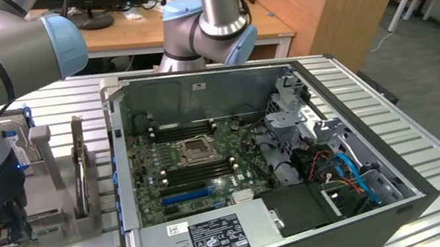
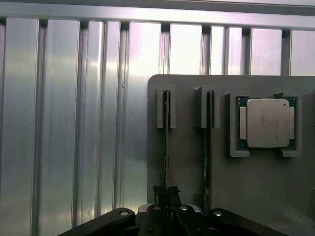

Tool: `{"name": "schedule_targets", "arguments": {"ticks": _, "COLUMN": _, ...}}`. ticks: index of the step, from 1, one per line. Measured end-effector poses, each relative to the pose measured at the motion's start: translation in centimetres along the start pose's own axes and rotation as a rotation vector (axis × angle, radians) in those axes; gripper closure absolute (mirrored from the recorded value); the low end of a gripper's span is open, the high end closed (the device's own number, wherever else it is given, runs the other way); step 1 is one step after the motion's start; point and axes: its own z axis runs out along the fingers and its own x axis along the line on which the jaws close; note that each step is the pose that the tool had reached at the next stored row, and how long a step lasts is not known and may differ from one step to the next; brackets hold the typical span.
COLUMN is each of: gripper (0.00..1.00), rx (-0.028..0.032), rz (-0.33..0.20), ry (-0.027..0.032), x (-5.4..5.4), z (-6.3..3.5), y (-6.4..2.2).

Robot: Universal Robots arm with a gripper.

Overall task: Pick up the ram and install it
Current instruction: 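Pick up the ram and move it above insertion slot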

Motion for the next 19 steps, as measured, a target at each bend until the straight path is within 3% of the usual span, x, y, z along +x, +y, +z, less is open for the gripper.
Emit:
{"name": "schedule_targets", "arguments": {"ticks": 16, "gripper": 0.88, "rx": 0.0, "rz": 0.0, "ry": 0.0, "x": 0.0, "z": -0.01, "y": 0.0}}
{"name": "schedule_targets", "arguments": {"ticks": 19, "gripper": 0.88, "rx": -0.0001, "rz": 0.0, "ry": 0.0, "x": 0.0, "z": -0.38, "y": 0.01}}
